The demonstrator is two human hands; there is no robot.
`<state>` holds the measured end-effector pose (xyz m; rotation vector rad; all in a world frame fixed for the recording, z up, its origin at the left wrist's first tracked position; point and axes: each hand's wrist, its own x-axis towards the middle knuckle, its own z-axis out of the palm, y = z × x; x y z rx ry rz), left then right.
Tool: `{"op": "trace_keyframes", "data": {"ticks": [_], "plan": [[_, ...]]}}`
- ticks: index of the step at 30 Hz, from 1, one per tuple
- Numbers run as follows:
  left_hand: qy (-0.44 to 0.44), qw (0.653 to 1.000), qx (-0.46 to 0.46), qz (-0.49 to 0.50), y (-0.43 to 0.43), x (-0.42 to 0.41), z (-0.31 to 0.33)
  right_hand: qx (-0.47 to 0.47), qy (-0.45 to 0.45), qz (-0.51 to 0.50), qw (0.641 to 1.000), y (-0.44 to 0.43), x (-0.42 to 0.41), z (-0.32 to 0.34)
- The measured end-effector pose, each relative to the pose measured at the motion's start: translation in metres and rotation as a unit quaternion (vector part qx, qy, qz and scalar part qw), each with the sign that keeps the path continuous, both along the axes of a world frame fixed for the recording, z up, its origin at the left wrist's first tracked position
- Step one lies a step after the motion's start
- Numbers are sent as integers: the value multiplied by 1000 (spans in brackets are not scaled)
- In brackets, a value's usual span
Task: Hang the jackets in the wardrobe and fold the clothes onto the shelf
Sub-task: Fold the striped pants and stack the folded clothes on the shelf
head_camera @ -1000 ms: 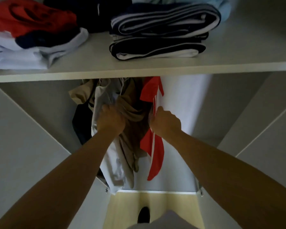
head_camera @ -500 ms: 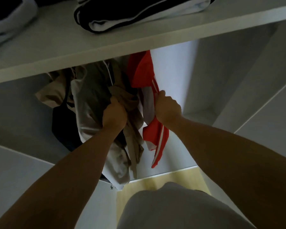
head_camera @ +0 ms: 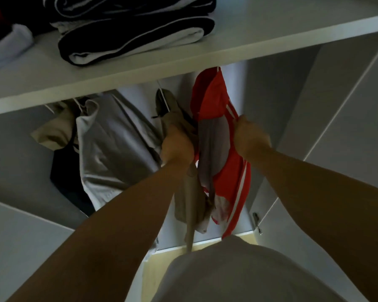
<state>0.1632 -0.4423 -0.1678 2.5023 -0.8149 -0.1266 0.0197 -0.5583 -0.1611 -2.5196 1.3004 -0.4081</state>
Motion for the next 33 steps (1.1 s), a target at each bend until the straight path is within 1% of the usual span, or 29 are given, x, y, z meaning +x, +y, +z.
{"op": "trace_keyframes", "data": {"ticks": [2,7,9,11,14,19,22,26,28,31,33], "plan": [[31,998,-19,42,-9,-10,1,8,2,-3,1000,-11,-11,3],[46,999,-2,-18,-19,-22,-1,29,-9,-23,999,-32,-34,6],[16,999,0,-33,-26,-33,-1,35,-6,-27,999,-39,-42,6],[-1,999,6,-50,-33,-43,-2,37,6,-26,999,-44,-50,6],[12,999,-8,-37,-39,-48,-2,32,18,-29,999,-50,-61,8],[-19,999,21,-28,-32,-40,-7,29,49,-37,998,-57,-69,9],[-12,1000,13,-17,-27,-34,-9,24,65,-49,996,-60,-68,8],[15,999,17,-38,-29,-30,-12,0,115,-56,992,-62,-66,7],[35,998,4,-42,-31,-28,-13,-11,128,-62,990,-60,-63,6],[74,996,-52,-27,-26,-24,-16,-24,143,-72,987,-53,-56,3],[76,994,-68,-29,-15,-17,-19,-54,145,-73,985,-46,-46,1]]}}
